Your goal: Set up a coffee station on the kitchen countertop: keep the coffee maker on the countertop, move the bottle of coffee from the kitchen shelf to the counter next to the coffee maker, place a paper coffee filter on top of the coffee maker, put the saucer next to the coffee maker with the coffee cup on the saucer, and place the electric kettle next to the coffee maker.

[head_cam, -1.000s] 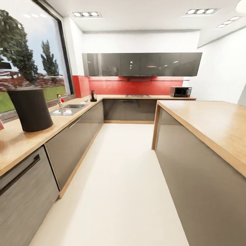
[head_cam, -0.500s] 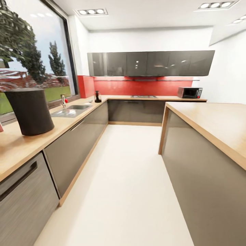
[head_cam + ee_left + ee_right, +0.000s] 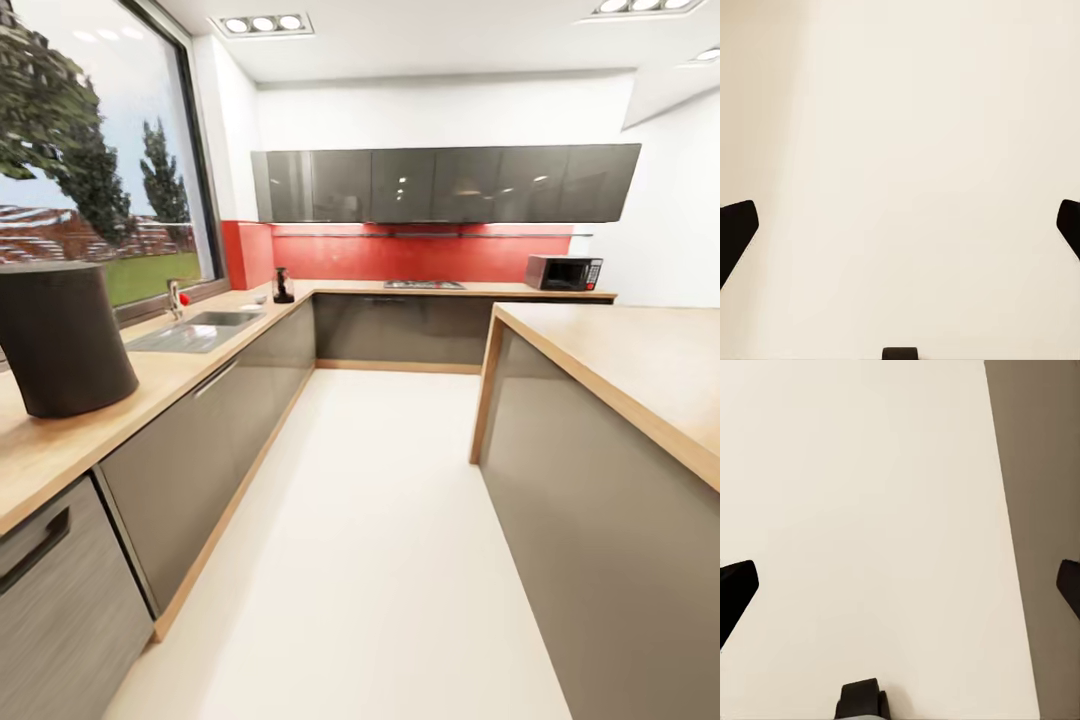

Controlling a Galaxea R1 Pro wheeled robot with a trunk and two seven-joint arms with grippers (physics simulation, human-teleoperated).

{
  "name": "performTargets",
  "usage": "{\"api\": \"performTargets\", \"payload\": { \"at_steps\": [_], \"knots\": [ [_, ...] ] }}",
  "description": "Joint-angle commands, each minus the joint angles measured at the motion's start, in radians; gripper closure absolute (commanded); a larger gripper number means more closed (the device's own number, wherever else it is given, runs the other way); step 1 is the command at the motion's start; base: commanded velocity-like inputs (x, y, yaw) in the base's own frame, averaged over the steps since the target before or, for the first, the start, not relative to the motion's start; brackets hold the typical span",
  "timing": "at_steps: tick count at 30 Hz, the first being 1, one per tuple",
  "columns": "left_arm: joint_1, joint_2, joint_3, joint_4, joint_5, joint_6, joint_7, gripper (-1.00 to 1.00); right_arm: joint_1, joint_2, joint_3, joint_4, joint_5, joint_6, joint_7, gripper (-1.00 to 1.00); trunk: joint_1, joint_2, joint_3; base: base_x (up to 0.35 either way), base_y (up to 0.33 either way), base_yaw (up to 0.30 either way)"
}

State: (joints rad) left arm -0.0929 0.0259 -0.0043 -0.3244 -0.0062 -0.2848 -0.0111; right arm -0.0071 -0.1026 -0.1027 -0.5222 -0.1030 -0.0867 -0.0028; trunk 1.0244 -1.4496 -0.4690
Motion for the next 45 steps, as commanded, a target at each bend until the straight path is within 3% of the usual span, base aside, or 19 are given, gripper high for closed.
{"api": "performTargets", "payload": {
  "at_steps": [1,45],
  "knots": [
    [-0.001,0.000,0.000,0.001,-0.001,-0.003,-0.001,-1.00,-0.001,0.000,0.001,0.001,-0.010,-0.004,0.000,-1.00,0.001,0.000,-0.001,0.336,0.000,0.000],
    [-0.001,0.000,0.000,0.001,-0.001,-0.003,-0.001,-1.00,-0.001,-0.002,0.000,0.001,-0.011,-0.004,0.000,-1.00,0.001,0.000,-0.001,0.336,0.000,0.040]
  ]
}}
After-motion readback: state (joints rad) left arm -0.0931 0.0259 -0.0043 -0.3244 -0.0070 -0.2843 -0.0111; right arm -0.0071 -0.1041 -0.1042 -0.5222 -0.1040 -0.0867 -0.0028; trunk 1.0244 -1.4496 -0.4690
